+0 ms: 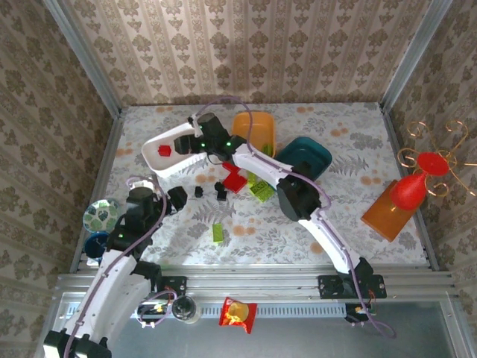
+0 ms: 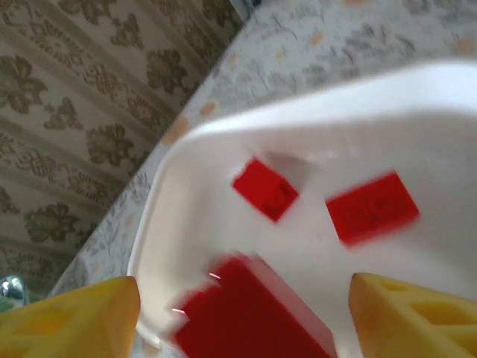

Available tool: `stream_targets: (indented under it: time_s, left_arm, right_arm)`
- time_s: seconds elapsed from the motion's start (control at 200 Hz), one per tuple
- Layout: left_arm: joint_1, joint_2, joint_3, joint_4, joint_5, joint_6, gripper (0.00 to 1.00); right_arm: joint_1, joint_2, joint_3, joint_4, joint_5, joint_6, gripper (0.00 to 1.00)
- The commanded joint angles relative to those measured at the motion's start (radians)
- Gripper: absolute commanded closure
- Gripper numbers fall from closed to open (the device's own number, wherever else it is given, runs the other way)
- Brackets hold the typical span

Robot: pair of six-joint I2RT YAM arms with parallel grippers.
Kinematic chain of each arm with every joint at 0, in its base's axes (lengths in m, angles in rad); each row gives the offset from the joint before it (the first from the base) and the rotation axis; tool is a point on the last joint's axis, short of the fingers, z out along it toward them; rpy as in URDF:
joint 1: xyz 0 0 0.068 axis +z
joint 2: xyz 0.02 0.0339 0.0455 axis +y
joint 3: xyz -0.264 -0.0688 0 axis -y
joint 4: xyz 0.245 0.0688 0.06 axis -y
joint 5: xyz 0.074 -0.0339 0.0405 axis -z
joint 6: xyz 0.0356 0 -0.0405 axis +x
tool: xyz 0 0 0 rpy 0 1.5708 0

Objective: Sort the legos into containers by color
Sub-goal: Place the lego in the container, then pick up the lego from the middle-left of the table.

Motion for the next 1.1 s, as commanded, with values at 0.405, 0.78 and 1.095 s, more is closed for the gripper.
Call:
stream_targets:
  time_s: [0.405,0.78,1.095]
  left_arm:
    - [-0.088,0.265,0.039,0.086,0.073,0.099,0.18]
    - [-0.092,0.724,0.185,0.283,0.103,0.212,0.37]
    - [-0.076,0.93,0.245,0.316,0.065,0.259,0.49]
  right_arm:
    - [-0.015,-0.53,-0.654,0.203,-0.023,0.034,0.11]
    - [-0.021,-0.964,-1.3,0.252,0.07,0.024,0.1]
    - [-0.023,-1.189,-1.503,0.216,0.121,0.023,0.1]
